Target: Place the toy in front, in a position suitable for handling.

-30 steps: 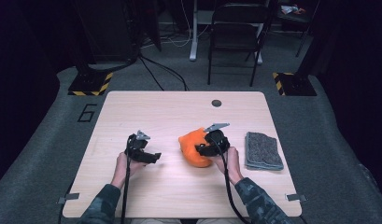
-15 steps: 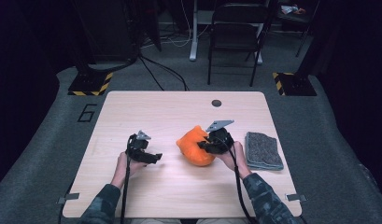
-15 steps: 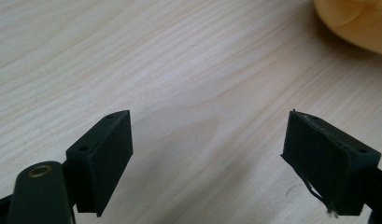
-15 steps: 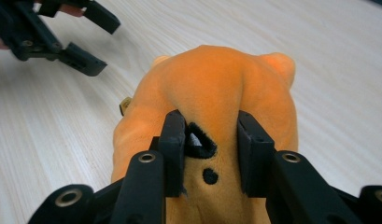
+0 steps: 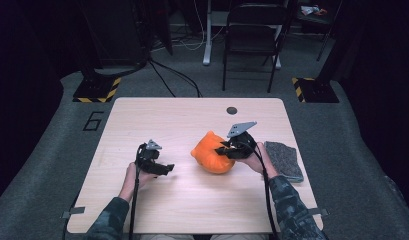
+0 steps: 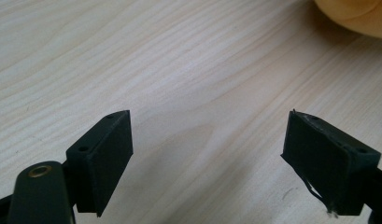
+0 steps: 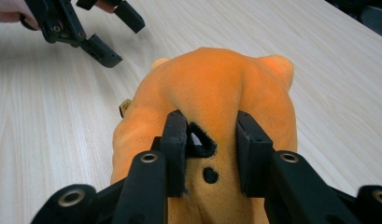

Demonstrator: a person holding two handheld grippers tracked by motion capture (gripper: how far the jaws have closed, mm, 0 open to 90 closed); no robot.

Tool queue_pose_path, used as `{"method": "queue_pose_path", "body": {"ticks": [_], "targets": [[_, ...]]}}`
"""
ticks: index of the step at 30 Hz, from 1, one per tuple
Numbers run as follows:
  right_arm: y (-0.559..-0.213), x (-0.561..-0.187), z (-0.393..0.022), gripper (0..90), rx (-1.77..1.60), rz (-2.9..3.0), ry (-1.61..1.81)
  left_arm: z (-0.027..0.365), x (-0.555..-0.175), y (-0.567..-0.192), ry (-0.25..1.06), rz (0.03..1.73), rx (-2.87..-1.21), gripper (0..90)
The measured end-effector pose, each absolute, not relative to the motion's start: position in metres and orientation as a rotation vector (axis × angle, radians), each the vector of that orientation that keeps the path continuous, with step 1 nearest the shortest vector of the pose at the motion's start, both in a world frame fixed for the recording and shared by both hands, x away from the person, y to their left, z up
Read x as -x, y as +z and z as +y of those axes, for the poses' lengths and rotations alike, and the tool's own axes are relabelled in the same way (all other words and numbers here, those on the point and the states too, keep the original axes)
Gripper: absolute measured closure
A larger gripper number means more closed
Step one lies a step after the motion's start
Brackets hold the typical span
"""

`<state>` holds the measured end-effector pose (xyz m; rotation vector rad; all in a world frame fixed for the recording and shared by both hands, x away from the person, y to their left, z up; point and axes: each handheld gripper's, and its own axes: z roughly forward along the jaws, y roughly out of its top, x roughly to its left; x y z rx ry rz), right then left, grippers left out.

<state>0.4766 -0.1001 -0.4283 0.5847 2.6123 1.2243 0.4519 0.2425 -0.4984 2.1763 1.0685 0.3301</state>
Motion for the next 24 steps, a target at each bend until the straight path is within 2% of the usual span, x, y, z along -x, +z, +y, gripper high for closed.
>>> {"method": "queue_pose_path", "body": {"ticks": [6, 7, 8, 9, 10, 11, 12, 14, 15, 16, 17, 24], "targets": [[-0.446, -0.486, -0.095, 67.3, -0.504, 2.681, 1.178, 0.241, -0.451, -0.497, 0.325, 1.045, -2.164, 15.7], [-0.448, -0.487, -0.096, 63.7, -0.521, 2.671, 1.215, 0.240, -0.451, -0.497, 0.323, 1.039, -2.162, 15.7], [-0.447, -0.489, -0.097, 53.7, -0.556, 2.664, 1.205, 0.239, -0.450, -0.496, 0.323, 1.024, -2.162, 15.7], [-0.447, -0.489, -0.097, 53.7, -0.556, 2.664, 1.205, 0.239, -0.450, -0.496, 0.323, 1.024, -2.162, 15.7], [-0.443, -0.488, -0.099, 43.9, -0.563, 2.672, 1.208, 0.238, -0.450, -0.496, 0.324, 1.021, -2.152, 15.7], [-0.443, -0.488, -0.099, 43.9, -0.563, 2.672, 1.208, 0.238, -0.449, -0.495, 0.324, 1.014, -2.144, 15.7], [-0.438, -0.486, -0.102, 34.6, -0.582, 2.670, 1.204, 0.237, -0.449, -0.494, 0.330, 1.001, -2.146, 15.7], [-0.435, -0.484, -0.105, 31.5, -0.594, 2.647, 1.210, 0.235, -0.449, -0.492, 0.335, 0.981, -2.136, 15.5], [-0.427, -0.478, -0.114, 23.1, -0.645, 2.598, 1.249, 0.234, -0.449, -0.490, 0.330, 0.972, -2.132, 15.4], [-0.427, -0.478, -0.114, 23.1, -0.645, 2.598, 1.249, 0.233, -0.449, -0.488, 0.329, 0.959, -2.125, 15.4], [-0.422, -0.471, -0.122, 17.4, -0.703, 2.566, 1.263, 0.230, -0.448, -0.482, 0.328, 0.939, -2.101, 15.3], [-0.422, -0.445, -0.143, 14.6, -0.822, 2.509, 1.149, 0.213, -0.452, -0.465, 0.318, 0.855, -2.065, 15.1]]}}
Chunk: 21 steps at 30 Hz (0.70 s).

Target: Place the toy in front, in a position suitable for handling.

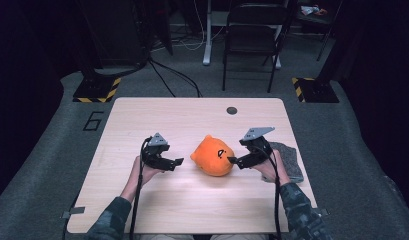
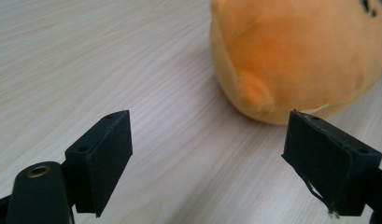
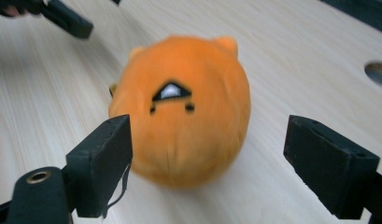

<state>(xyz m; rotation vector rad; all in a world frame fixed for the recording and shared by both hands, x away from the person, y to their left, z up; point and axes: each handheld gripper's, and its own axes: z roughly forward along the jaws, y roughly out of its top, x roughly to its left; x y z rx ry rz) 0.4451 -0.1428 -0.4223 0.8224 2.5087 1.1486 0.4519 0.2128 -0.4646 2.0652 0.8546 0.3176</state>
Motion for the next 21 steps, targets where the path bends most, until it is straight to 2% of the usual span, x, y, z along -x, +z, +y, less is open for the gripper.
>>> {"method": "queue_pose_path", "body": {"ticks": [7, 21], "targets": [[-0.449, -0.412, -0.160, 14.2, -0.967, 2.503, 1.037, 0.184, -0.460, -0.463, 0.287, 0.795, -2.080, 13.9], [-0.460, -0.418, -0.165, 14.8, -1.062, 2.459, 1.008, 0.147, -0.474, -0.468, 0.232, 0.731, -2.088, 14.9]]}}
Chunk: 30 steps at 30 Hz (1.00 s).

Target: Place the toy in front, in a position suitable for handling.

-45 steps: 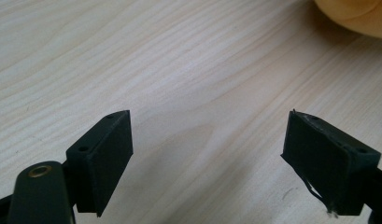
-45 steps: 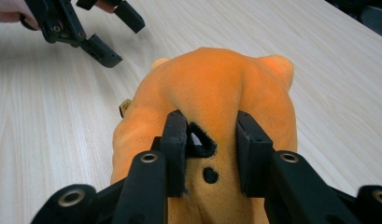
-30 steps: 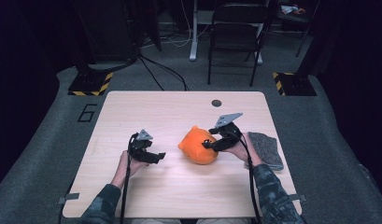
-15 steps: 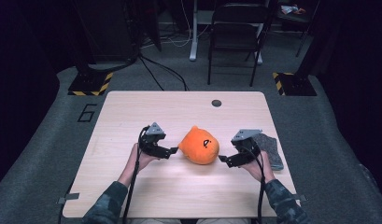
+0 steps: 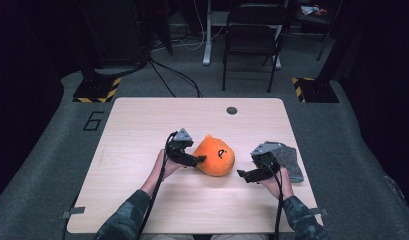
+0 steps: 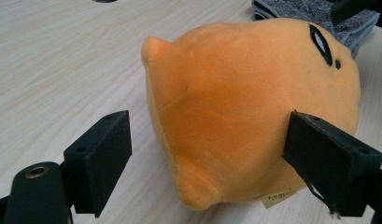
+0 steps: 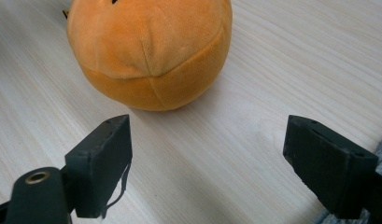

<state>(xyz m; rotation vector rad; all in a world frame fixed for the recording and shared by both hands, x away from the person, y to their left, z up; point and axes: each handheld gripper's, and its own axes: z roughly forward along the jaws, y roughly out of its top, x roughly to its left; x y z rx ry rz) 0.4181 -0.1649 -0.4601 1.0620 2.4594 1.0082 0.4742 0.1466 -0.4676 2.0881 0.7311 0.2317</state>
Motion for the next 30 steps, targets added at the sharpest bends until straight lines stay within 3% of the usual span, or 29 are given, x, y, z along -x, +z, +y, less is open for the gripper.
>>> {"method": "queue_pose_path", "body": {"ticks": [5, 8, 9, 12, 14, 16, 18, 22, 30], "targets": [[-0.462, -0.420, -0.166, 14.8, -1.052, 2.468, 1.000, 0.145, -0.476, -0.470, 0.195, 0.731, -2.064, 19.4], [-0.463, -0.420, -0.165, 14.8, -1.050, 2.475, 0.977, 0.143, -0.474, -0.472, 0.172, 0.722, -2.074, 34.8], [-0.463, -0.420, -0.165, 14.8, -1.050, 2.475, 0.977, 0.143, -0.474, -0.472, 0.174, 0.713, -2.082, 34.8], [-0.464, -0.420, -0.165, 14.9, -1.053, 2.482, 0.971, 0.141, -0.470, -0.475, 0.200, 0.681, -2.098, 48.1], [-0.464, -0.421, -0.166, 14.9, -1.051, 2.487, 0.972, 0.140, -0.469, -0.476, 0.209, 0.680, -2.096, 51.4], [-0.464, -0.421, -0.166, 15.0, -1.054, 2.492, 0.966, 0.139, -0.467, -0.476, 0.232, 0.665, -2.111, 63.3], [-0.464, -0.421, -0.166, 15.0, -1.053, 2.484, 0.965, 0.137, -0.464, -0.475, 0.256, 0.675, -2.100, 67.7], [-0.463, -0.421, -0.167, 14.9, -1.060, 2.486, 0.961, 0.139, -0.461, -0.470, 0.271, 0.698, -2.071, 71.8], [-0.462, -0.421, -0.168, 14.9, -1.088, 2.475, 0.959, 0.141, -0.449, -0.457, 0.385, 0.782, -1.995, 71.6]]}}
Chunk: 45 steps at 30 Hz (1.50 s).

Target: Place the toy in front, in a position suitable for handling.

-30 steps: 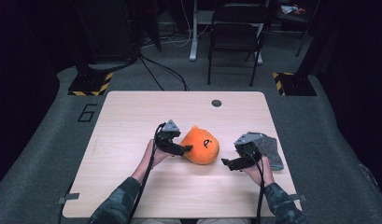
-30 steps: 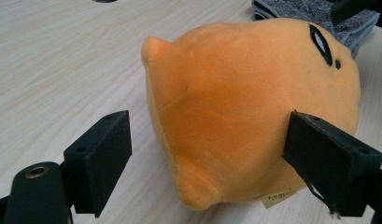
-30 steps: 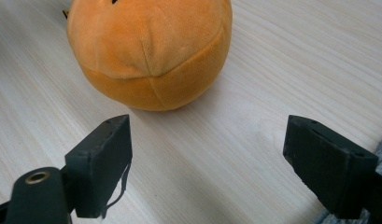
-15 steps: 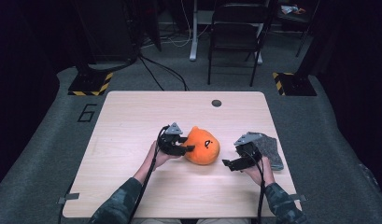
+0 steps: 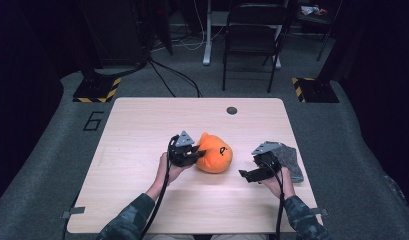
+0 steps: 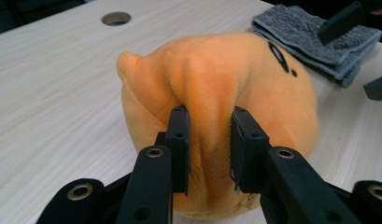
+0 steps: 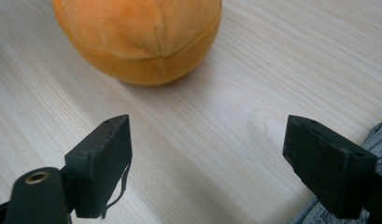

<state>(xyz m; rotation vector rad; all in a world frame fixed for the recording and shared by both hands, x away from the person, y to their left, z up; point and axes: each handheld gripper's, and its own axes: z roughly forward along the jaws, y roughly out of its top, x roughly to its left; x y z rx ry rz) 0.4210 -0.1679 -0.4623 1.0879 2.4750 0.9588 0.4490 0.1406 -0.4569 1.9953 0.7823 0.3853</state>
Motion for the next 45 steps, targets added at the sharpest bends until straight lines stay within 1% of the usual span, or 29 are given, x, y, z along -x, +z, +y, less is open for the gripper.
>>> {"method": "queue_pose_path", "body": {"ticks": [6, 8, 10, 11, 12, 16, 17, 18, 19, 20, 22, 24, 25, 28, 30, 32, 39, 45], "targets": [[-0.464, -0.423, -0.168, 14.8, -1.086, 2.477, 0.945, 0.140, -0.443, -0.456, 0.412, 0.842, -1.947, 71.6], [-0.464, -0.423, -0.169, 14.8, -1.085, 2.477, 0.939, 0.136, -0.436, -0.455, 0.436, 0.872, -1.905, 71.5], [-0.464, -0.423, -0.169, 14.8, -1.105, 2.474, 0.932, 0.132, -0.433, -0.456, 0.431, 0.893, -1.898, 71.4], [-0.464, -0.423, -0.169, 14.8, -1.105, 2.474, 0.932, 0.132, -0.433, -0.456, 0.431, 0.893, -1.898, 71.2], [-0.465, -0.423, -0.169, 14.7, -1.122, 2.467, 0.933, 0.128, -0.431, -0.462, 0.399, 0.908, -1.929, 70.8], [-0.465, -0.424, -0.169, 14.6, -1.110, 2.480, 0.920, 0.128, -0.431, -0.468, 0.407, 0.903, -1.949, 68.2], [-0.466, -0.424, -0.169, 14.6, -1.109, 2.479, 0.913, 0.129, -0.432, -0.466, 0.400, 0.903, -1.950, 66.0], [-0.466, -0.423, -0.168, 14.6, -1.116, 2.478, 0.914, 0.131, -0.432, -0.465, 0.403, 0.899, -1.957, 57.1], [-0.466, -0.423, -0.168, 14.6, -1.116, 2.478, 0.914, 0.132, -0.433, -0.464, 0.384, 0.890, -1.970, 57.1], [-0.466, -0.424, -0.169, 14.5, -1.112, 2.484, 0.916, 0.135, -0.432, -0.462, 0.391, 0.858, -1.977, 47.2], [-0.465, -0.424, -0.170, 14.3, -1.120, 2.482, 0.918, 0.138, -0.431, -0.459, 0.396, 0.824, -1.989, 36.5], [-0.465, -0.425, -0.170, 14.3, -1.121, 2.475, 0.919, 0.142, -0.430, -0.456, 0.386, 0.806, -1.980, 29.5], [-0.465, -0.425, -0.171, 14.1, -1.126, 2.469, 0.926, 0.145, -0.429, -0.453, 0.371, 0.800, -1.981, 29.5], [-0.464, -0.426, -0.173, 12.5, -1.139, 2.464, 0.924, 0.155, -0.424, -0.449, 0.379, 0.774, -2.005, 22.6], [-0.464, -0.426, -0.173, 12.4, -1.147, 2.450, 0.932, 0.163, -0.420, -0.447, 0.420, 0.761, -2.026, 22.5], [-0.460, -0.426, -0.176, 10.8, -1.158, 2.433, 0.952, 0.173, -0.418, -0.447, 0.404, 0.755, -2.027, 21.2], [-0.454, -0.429, -0.183, 9.9, -1.177, 2.381, 0.976, 0.183, -0.427, -0.453, 0.365, 0.757, -2.067, 21.0], [-0.449, -0.435, -0.191, 8.9, -1.233, 2.316, 0.976, 0.185, -0.432, -0.464, 0.337, 0.768, -2.103, 24.1]]}}
